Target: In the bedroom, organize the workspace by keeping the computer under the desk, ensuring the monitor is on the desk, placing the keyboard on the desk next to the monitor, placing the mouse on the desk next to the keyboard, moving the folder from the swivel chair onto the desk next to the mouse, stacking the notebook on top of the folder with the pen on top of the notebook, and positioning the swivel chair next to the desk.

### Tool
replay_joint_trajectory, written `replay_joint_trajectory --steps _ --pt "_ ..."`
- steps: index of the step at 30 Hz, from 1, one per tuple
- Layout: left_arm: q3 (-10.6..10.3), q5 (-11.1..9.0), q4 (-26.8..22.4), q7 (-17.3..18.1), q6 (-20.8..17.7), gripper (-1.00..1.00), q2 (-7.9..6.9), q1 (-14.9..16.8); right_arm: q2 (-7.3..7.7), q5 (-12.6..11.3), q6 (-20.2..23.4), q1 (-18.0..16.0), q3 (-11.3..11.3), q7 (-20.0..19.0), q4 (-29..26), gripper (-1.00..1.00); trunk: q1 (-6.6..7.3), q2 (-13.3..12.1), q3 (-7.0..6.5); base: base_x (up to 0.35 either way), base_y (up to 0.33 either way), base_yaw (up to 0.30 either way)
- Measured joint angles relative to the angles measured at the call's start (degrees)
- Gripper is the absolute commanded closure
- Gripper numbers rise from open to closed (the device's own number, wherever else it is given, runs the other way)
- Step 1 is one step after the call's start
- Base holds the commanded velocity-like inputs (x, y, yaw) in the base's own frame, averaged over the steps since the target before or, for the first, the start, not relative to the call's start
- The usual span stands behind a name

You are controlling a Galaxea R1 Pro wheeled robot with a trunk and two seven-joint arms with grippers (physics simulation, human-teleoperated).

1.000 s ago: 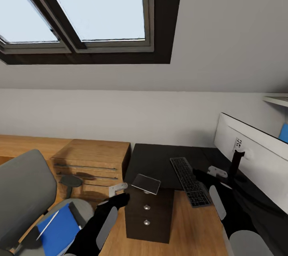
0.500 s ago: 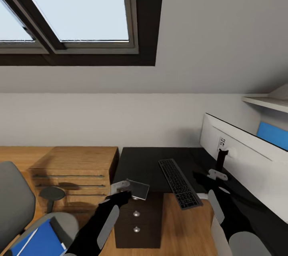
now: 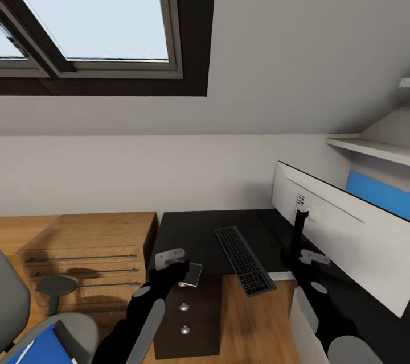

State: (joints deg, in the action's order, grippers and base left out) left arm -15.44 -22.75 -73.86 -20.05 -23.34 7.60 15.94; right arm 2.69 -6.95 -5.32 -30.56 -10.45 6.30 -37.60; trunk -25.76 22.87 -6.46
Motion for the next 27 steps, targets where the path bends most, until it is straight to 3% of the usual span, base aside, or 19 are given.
replay_joint_trajectory --steps 4,6,9,14,27 --pt "-0.97 -0.02 -0.79 -0.04 -0.01 -1.00 -0.66 -0.24 0.92 2.49 -1.40 -0.32 -0.06 0.37 5.33 -1.00 0.02 0.01 -0.01 0.140 0.000 -0.005" --pt "-1.22 0.01 -1.10 -0.07 -0.01 -1.00 -0.99 -0.30 1.63 4.67 -1.81 -2.11 0.01 0.82 10.17 -1.00 0.03 0.00 -0.01 0.284 0.000 -0.001" --pt "-1.30 -0.05 -1.27 -0.08 -0.01 -1.00 -1.48 -0.32 2.06 5.83 -2.09 -5.10 0.09 2.76 14.64 -1.00 0.03 0.00 -0.01 0.268 0.000 0.000" --pt "-1.33 -0.17 -1.31 -0.09 -0.02 -1.00 -1.73 -0.32 3.13 6.18 -2.94 -7.06 0.05 5.01 18.22 -1.00 0.01 0.01 -0.01 0.126 0.000 0.000" --pt "-1.61 -0.29 -1.34 -0.08 -0.03 -1.00 -1.77 -0.32 3.91 5.94 -4.82 -7.55 -0.25 5.82 19.06 -1.00 0.01 -0.01 -0.01 0.170 -0.037 0.000"
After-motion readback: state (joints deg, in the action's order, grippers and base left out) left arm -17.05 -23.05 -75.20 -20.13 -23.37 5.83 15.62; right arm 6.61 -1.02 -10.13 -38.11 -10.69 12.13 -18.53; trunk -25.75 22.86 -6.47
